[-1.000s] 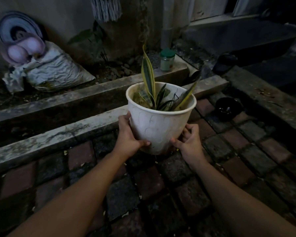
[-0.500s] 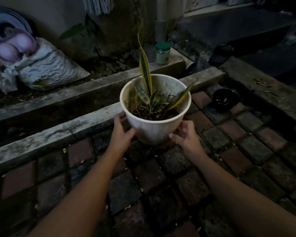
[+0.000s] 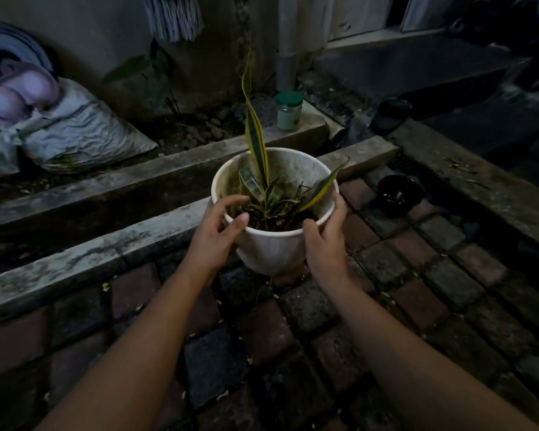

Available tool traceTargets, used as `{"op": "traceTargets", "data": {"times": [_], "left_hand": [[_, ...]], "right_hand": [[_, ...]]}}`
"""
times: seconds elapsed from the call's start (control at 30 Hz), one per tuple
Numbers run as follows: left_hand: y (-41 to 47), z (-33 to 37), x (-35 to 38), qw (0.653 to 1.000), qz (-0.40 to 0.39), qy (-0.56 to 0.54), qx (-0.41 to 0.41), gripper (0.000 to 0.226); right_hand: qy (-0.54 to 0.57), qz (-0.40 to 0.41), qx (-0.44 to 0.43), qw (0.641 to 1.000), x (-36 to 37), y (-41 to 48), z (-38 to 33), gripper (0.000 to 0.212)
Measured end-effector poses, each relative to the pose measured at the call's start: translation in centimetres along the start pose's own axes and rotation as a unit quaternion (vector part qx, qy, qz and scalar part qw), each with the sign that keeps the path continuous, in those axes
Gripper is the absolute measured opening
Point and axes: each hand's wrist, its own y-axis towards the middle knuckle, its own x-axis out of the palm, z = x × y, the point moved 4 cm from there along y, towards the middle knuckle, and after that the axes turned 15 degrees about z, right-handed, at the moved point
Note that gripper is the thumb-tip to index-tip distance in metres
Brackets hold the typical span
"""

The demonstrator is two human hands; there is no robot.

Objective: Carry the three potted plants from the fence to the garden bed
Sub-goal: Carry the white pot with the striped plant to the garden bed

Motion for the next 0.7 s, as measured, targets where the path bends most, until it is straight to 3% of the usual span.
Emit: {"op": "traceTargets", "data": {"times": [0.17,0.33,0.57,0.63,0.7], "left_hand": [[-0.3,0.1,0.7,0.998,0.013,0.046,0.031,0.018],[0.4,0.4,1.5,0.993,0.022,0.102,0.05,0.019],[0.0,1.2,3.0,0.989,0.038,0.125,0.064,0.021],[-0.1,1.4,3.1,0.989,0.042,0.134,0.057,0.017],[-0.2,1.3,2.8,0.986,0.025,0.159,0.039,0.013]], "right_hand": [[-0.035,0.003,0.01,0.999,-0.1,2.3,0.0,0.07],[-0.051,-0.054,0.01,0.997,-0.1,4.8,0.3,0.072],[-0.101,-0.099,0.022,0.99,-0.9,7.4,-0.3,0.054],[-0.13,-0.104,0.002,0.986,-1.0,7.2,-0.9,0.059],[-0.17,-0.038,-0.076,0.982,-1.3,5.7,-1.5,0.052]]}}
